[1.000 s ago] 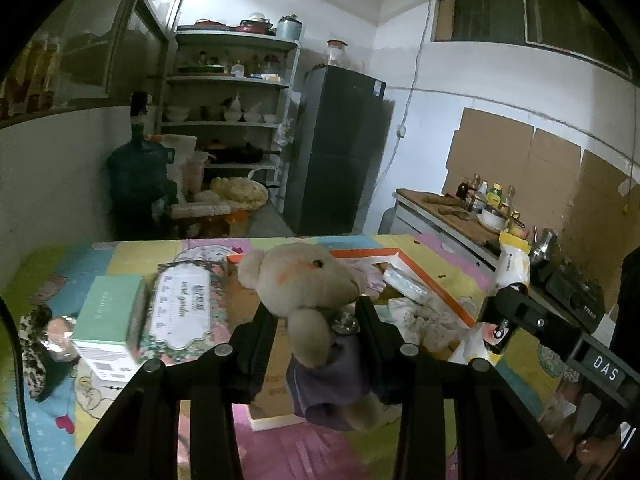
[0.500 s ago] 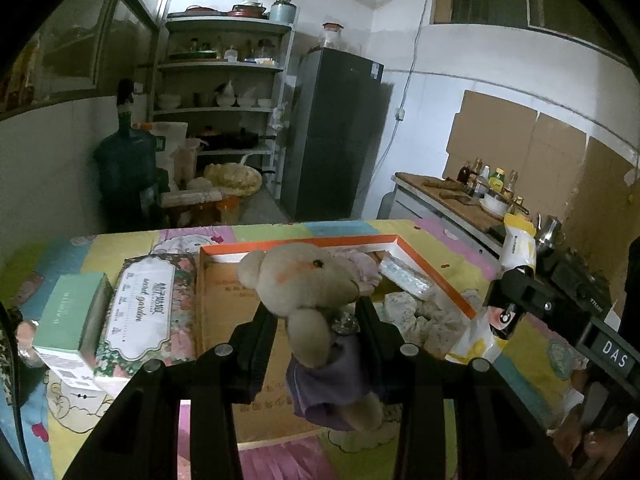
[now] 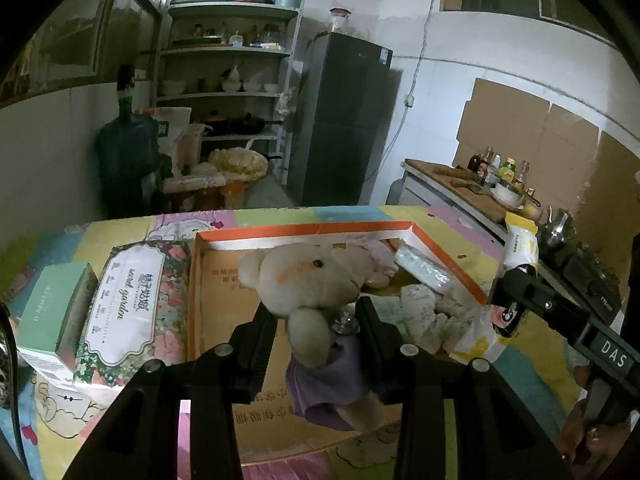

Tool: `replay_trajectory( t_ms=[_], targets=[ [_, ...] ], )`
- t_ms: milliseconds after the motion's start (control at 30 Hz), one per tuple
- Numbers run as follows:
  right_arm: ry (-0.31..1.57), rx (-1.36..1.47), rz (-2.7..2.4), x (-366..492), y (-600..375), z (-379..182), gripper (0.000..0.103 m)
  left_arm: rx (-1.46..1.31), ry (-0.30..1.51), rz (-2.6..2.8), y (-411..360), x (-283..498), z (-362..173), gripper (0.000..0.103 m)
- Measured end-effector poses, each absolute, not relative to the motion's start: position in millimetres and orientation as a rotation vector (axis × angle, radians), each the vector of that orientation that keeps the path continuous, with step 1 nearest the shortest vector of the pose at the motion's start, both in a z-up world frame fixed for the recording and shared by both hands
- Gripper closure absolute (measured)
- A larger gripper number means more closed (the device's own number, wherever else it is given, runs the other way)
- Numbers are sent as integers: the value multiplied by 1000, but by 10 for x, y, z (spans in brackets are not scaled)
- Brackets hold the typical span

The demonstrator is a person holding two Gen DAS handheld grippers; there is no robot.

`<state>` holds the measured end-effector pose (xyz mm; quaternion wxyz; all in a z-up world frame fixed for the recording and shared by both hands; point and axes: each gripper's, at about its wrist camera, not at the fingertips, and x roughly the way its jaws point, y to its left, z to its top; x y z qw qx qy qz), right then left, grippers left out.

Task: Organize soft objects
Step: 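Carry the teddy and yellow bag with both grippers over the tray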

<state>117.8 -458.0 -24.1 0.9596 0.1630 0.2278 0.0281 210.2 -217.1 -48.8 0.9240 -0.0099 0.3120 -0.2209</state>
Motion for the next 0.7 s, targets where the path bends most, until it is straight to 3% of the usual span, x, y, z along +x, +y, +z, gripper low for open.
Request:
replay_trajectory(
  t_ms=[700],
  targets=[
    [563, 286, 77, 1524, -4554, -469, 61, 1, 706, -426, -2263, 2284, -732, 62]
  ],
)
